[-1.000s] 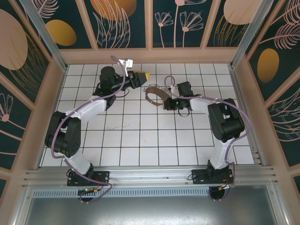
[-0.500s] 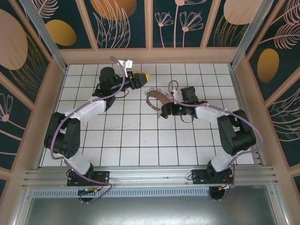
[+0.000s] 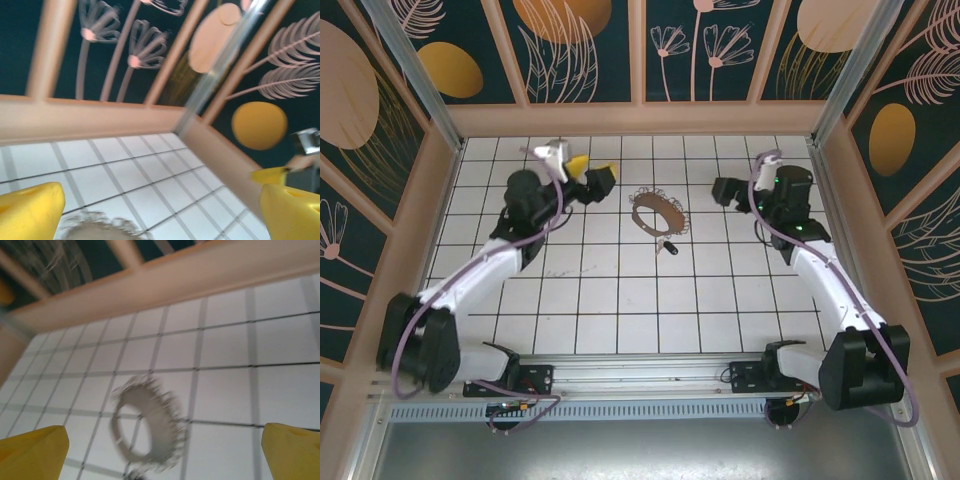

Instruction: Put the keys on the keyring

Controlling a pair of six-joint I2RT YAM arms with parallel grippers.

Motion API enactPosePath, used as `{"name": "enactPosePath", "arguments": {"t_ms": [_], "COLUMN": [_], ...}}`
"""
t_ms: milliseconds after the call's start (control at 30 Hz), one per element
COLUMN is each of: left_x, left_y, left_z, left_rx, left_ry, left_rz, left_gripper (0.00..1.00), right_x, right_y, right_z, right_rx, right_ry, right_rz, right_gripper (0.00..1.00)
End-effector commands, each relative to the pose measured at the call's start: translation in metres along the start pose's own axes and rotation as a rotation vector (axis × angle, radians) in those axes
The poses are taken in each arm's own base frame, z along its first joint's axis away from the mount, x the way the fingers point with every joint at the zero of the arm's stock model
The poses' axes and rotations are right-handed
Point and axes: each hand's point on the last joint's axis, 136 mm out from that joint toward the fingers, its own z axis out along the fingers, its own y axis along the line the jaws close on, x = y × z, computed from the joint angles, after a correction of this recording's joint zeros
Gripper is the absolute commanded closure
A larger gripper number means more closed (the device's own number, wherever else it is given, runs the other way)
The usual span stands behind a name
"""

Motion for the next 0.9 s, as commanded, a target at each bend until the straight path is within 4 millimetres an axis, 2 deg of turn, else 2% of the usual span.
{"name": "enactPosePath", "arguments": {"t_ms": [0, 100, 200, 300, 367, 400, 567, 700, 833, 867], "left_x": [-0.029, -0.019, 0.006, 0.037, 0.050, 0.053, 0.060, 0.068, 0.077, 0.077], "left_y": [0.044, 0.087, 0.127, 0.160, 0.176, 0.182, 0.201, 0.209, 0.214, 0.215], "left_z": [-0.048, -0.093, -0.139, -0.177, -0.189, -0.192, -0.182, -0.163, -0.166, -0.164], "left_rx": [-0.310, -0.564, -0.745, -0.893, -0.953, -0.970, -0.977, -0.899, -0.872, -0.863], "left_ry": [-0.228, -0.252, -0.253, -0.236, -0.219, -0.228, -0.207, -0.159, -0.175, -0.176], "left_rz": [0.253, 0.344, 0.352, 0.352, 0.353, 0.349, 0.395, 0.391, 0.372, 0.374], "left_gripper": [0.01, 0.01, 0.01, 0.01, 0.02, 0.01, 0.01, 0.01, 0.01, 0.01], "right_x": [-0.019, -0.011, 0.009, 0.024, 0.033, 0.037, 0.049, 0.065, 0.081, 0.086], "right_y": [-0.057, -0.098, -0.126, -0.141, -0.145, -0.147, -0.142, -0.138, -0.127, -0.127], "right_z": [-0.012, -0.024, -0.028, -0.028, -0.026, -0.025, -0.020, -0.008, -0.007, -0.001], "right_rx": [0.213, 0.339, 0.446, 0.500, 0.509, 0.509, 0.446, 0.367, 0.279, 0.266], "right_ry": [-0.168, -0.302, -0.318, -0.322, -0.319, -0.329, -0.381, -0.381, -0.416, -0.371], "right_rz": [0.052, 0.084, 0.017, -0.012, -0.046, -0.060, -0.130, -0.161, -0.220, -0.221], "right_gripper": [0.01, 0.01, 0.01, 0.01, 0.01, 0.01, 0.01, 0.01, 0.01, 0.01]}}
